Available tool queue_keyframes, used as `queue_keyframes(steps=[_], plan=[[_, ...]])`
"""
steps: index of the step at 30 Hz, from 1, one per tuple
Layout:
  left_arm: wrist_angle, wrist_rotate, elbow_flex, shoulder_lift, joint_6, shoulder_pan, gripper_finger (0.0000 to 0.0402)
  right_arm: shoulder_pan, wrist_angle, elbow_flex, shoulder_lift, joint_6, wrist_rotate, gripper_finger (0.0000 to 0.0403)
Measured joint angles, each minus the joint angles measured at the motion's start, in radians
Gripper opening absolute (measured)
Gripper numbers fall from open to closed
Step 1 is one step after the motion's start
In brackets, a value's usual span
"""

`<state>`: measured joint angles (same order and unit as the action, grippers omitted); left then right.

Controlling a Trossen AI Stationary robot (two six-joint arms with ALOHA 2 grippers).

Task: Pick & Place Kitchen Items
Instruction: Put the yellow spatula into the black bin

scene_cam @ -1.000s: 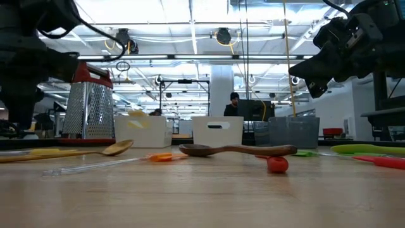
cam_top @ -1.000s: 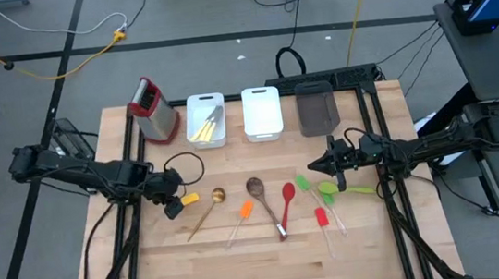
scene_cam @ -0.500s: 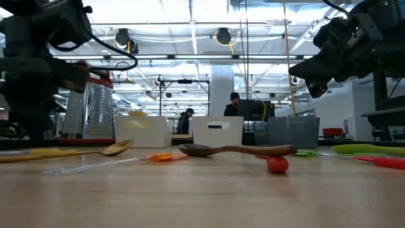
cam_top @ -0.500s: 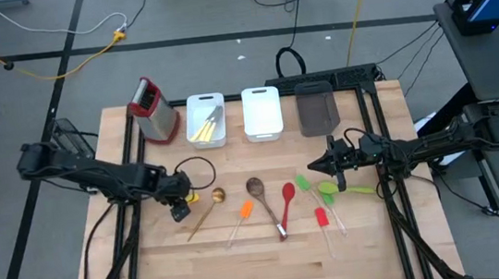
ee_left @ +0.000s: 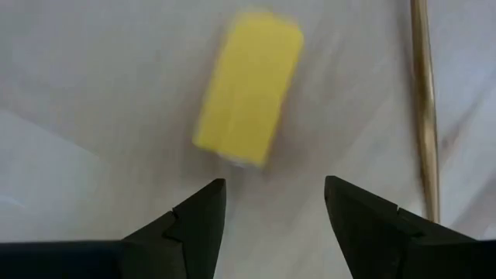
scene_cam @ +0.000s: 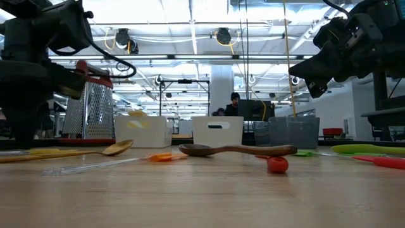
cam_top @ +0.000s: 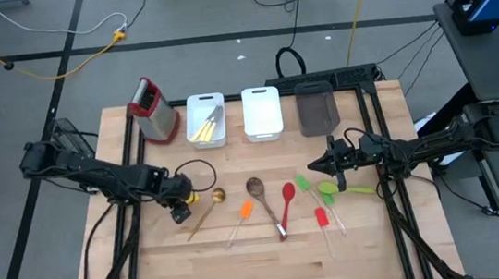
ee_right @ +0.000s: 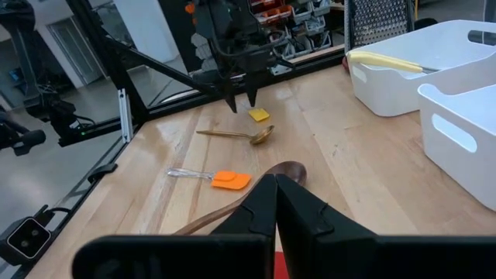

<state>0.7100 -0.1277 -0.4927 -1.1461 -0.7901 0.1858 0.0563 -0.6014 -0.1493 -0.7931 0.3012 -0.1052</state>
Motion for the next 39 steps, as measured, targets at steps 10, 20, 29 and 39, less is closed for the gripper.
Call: queue_keyframes(steps=[10,20,29,39], plan=[[0.239,-0.048,0.000,0.000,-0.107,0.099,0.0225,0.000,0.000,0.000,0.000,0.000,0.000,0.0000],[0.258,-0.049,0.000,0.000,-0.108,0.220,0.0225,0.000,0.000,0.000,0.000,0.000,0.000,0.0000],[0.249,-0.006,0.000,0.000,-0.151,0.273,0.0225,0.000,0.000,0.000,0.000,0.000,0.000,0.0000],[0.215,-0.006,0.036,0.001,-0.173,0.289,0.0225,0.000,0.000,0.000,0.000,0.026,0.000,0.0000]])
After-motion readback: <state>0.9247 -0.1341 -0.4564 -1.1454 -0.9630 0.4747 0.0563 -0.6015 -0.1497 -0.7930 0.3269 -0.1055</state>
